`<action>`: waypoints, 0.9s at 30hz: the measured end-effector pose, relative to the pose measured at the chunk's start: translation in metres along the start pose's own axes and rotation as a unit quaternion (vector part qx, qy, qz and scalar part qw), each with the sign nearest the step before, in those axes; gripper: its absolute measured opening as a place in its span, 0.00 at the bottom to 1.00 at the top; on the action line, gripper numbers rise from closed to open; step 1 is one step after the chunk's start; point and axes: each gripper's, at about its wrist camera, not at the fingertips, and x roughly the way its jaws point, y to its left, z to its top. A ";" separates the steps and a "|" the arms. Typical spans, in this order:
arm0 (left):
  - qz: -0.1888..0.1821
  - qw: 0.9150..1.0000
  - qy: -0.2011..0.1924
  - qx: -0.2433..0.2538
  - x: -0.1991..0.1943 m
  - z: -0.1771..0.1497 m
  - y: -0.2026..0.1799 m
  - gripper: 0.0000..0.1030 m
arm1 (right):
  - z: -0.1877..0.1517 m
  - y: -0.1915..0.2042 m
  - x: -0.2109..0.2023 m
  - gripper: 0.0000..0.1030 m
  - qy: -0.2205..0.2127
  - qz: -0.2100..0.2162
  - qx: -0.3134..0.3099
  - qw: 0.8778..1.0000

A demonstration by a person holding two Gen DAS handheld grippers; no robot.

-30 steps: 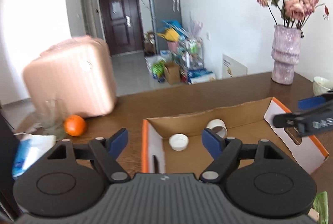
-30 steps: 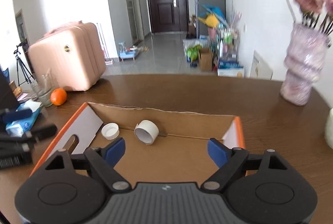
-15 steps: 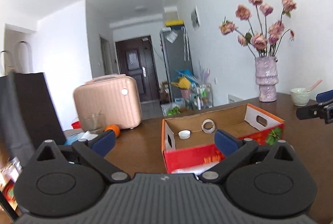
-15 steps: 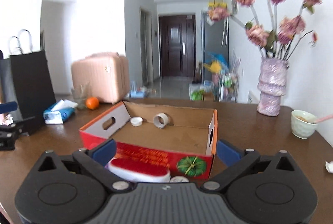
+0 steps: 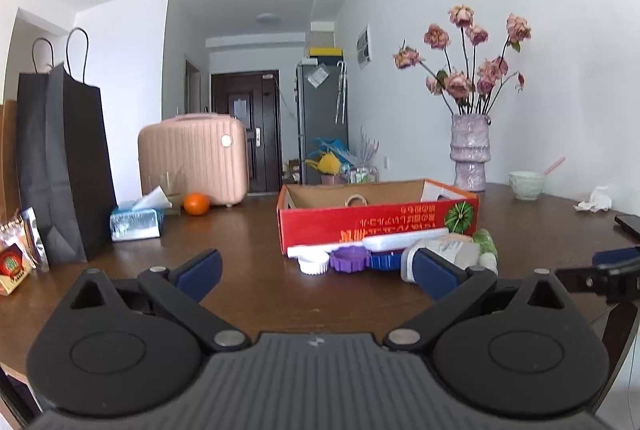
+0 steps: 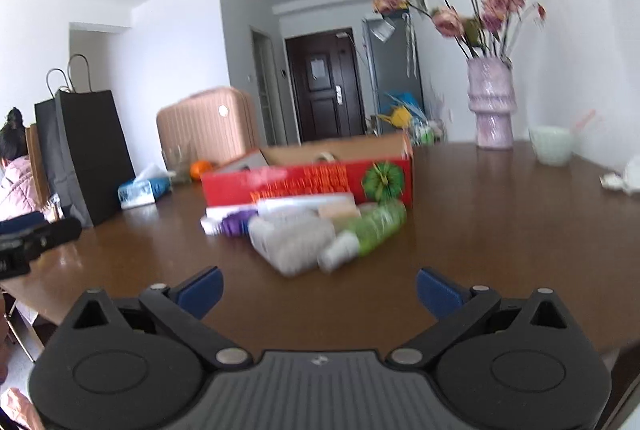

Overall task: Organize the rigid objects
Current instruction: 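Move both tools back out of the box toward the items on the table, then grasp the white plastic container with the right tool and the left tool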

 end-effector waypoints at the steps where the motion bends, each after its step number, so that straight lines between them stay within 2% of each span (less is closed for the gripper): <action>1: 0.001 1.000 0.006 -0.003 0.003 -0.002 -0.001 1.00 | -0.003 0.000 0.000 1.00 0.005 -0.004 -0.001 1.000; 5: -0.002 0.999 0.037 -0.008 0.021 -0.009 -0.006 1.00 | -0.007 -0.001 0.002 1.00 0.008 -0.010 0.002 1.000; 8: -0.010 0.999 0.047 -0.005 0.028 -0.016 -0.010 1.00 | -0.006 -0.002 0.009 1.00 0.008 -0.007 0.011 1.000; 15: -0.008 0.997 0.081 0.002 0.048 -0.024 -0.010 1.00 | -0.005 0.005 0.026 0.93 0.012 -0.012 -0.007 1.000; 20: 0.003 0.995 0.102 0.006 0.078 -0.017 -0.013 1.00 | 0.009 0.014 0.057 0.90 0.021 -0.015 -0.042 0.999; 27: 0.004 0.992 0.121 -0.028 0.102 -0.014 0.003 1.00 | 0.036 0.039 0.107 0.88 0.027 0.003 -0.126 0.992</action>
